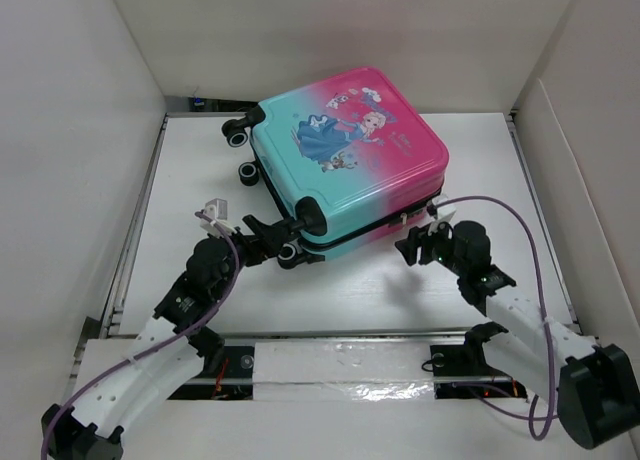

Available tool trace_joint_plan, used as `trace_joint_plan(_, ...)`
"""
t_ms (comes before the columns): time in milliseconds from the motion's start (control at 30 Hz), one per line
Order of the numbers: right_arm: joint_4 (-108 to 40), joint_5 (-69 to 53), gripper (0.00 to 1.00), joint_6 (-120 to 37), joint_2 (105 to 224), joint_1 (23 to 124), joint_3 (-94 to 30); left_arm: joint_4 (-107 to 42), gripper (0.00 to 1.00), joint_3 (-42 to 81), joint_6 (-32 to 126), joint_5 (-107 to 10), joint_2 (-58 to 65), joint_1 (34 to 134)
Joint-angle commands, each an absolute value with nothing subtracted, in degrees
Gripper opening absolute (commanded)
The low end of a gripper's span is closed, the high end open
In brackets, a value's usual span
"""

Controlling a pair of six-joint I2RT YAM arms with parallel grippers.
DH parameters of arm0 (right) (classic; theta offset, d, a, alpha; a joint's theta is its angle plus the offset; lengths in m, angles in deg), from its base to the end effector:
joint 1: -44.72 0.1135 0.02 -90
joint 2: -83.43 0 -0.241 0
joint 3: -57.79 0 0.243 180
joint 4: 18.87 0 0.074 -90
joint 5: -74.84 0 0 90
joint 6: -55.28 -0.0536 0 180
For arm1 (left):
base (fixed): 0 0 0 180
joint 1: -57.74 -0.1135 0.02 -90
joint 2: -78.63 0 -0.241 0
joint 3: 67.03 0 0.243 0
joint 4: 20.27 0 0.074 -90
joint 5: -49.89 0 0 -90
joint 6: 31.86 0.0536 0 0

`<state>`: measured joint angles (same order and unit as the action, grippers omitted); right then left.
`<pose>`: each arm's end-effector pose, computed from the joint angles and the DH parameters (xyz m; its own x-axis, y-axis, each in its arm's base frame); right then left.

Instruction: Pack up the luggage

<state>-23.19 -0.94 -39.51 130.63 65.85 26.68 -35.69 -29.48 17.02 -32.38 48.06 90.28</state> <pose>0.1891 0.0872 0.1791 -0.3713 -0.0567 -0.9268 -0.5351 0.8288 0.1636 0.1551 -0.0904 0.2469 -0.3700 -0.5370 -0.7582 0.2357 0.7351 -0.6356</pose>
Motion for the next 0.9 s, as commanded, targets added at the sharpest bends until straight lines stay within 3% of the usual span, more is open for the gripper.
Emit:
trace_joint_plan(0, -15.6, 1.2, 0.63, -35.4, 136.6, 63.8, 21.5, -30.8, 0.85, -28.9, 19.8, -37.7, 43.6, 90.6)
trace_joint_plan(233, -9.3, 5.1, 0.62, -33.7, 147.8, 63.8, 17.3, -23.1, 0.85, -27.7, 22.9, -39.7, 38.8, 90.6)
trace_joint_plan(400, -5.9, 4.5, 0.50, -33.6, 149.4, 63.8, 17.8, -18.0, 0.82, -29.3, 21.8, -44.1, 36.5, 90.6)
trace_joint_plan(633, -14.7, -0.5, 0.55, -35.8, 146.8, 63.3, 17.6, -26.1, 0.82, -27.9, 21.3, -35.8, 44.2, 90.6)
trace_joint_plan(800, -17.2, 4.8, 0.58, -37.5, 137.5, 63.3, 22.6, -31.8, 0.82, -27.4, 19.9, -33.9, 49.9, 90.6)
trace_joint_plan(867, -20.0, 1.4, 0.57, -37.7, 133.9, 63.3, 22.8, -34.5, 0.82, -27.1, 19.6, -34.5, 50.0, 90.6)
